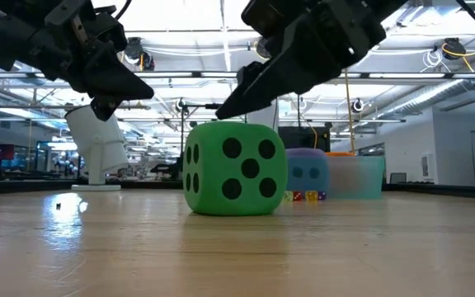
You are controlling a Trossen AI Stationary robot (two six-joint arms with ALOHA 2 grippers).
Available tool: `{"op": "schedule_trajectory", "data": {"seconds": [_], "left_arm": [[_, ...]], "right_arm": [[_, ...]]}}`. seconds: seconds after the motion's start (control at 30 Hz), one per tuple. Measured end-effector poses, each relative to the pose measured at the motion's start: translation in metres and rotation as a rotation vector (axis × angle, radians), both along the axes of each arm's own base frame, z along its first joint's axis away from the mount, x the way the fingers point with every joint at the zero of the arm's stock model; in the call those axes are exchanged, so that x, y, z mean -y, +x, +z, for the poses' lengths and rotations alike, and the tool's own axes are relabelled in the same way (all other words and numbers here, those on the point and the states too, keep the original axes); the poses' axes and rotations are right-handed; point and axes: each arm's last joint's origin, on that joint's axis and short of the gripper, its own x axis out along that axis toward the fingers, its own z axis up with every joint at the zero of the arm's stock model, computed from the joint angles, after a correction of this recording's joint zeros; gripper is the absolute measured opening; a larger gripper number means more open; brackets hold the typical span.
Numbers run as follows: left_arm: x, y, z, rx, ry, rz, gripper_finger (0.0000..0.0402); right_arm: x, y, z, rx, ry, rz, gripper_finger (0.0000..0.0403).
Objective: Pick & Place Dice
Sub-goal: Put the big green dice into the transparent blue bin
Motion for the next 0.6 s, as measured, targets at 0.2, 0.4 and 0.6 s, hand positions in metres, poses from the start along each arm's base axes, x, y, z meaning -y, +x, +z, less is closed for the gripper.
{"op": "schedule_trajectory", "data": {"seconds": [0.2, 0.4, 0.6], "left_arm": [[0.002, -0.001, -0.001, -0.013, -0.007, -0.007, 0.0021], [0.002, -0.001, -0.001, -0.013, -0.008, -0.006, 0.0021], [0.002, -0.001, -0.001, -0.010, -0.004, -0.006, 0.0021]], "right_arm": [[-0.001, 0.002, -0.008, -0.024, 0.013, 0.010, 0.0400], [0.002, 0.007, -0.021, -0.047, -0.008, -0.014, 0.0400], [-0.001, 0.008, -0.027, -0.056, -0.023, -0.020, 0.0400]]}}
